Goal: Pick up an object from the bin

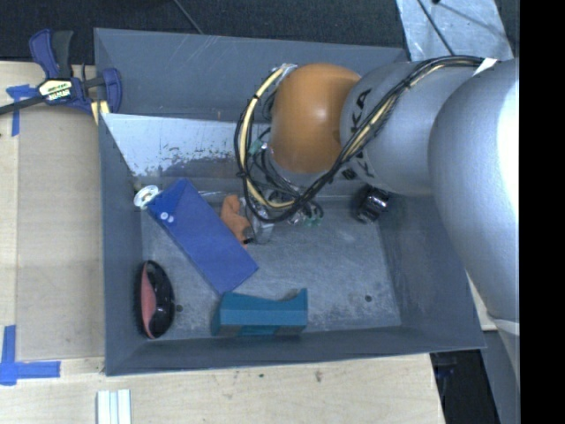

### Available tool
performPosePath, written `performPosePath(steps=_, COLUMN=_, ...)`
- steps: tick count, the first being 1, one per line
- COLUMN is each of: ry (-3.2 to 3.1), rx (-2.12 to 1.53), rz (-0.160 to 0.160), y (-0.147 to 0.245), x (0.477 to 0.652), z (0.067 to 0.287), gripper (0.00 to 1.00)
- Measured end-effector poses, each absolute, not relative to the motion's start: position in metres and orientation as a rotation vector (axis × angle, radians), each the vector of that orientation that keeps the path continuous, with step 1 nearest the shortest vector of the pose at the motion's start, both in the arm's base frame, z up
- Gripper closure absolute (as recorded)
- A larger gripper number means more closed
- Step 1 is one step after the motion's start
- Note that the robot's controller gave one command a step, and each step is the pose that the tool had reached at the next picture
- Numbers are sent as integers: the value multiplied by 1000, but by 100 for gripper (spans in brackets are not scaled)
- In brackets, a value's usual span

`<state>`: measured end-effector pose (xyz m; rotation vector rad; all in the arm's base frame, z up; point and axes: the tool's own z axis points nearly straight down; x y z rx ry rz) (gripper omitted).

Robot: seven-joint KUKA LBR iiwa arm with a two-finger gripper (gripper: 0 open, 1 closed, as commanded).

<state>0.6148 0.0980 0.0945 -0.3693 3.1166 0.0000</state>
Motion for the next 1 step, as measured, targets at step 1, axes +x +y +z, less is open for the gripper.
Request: performPosePath(steps=1, ry=3111, rx=-375, rz=-1, y=70, x=596, z=254, gripper=100)
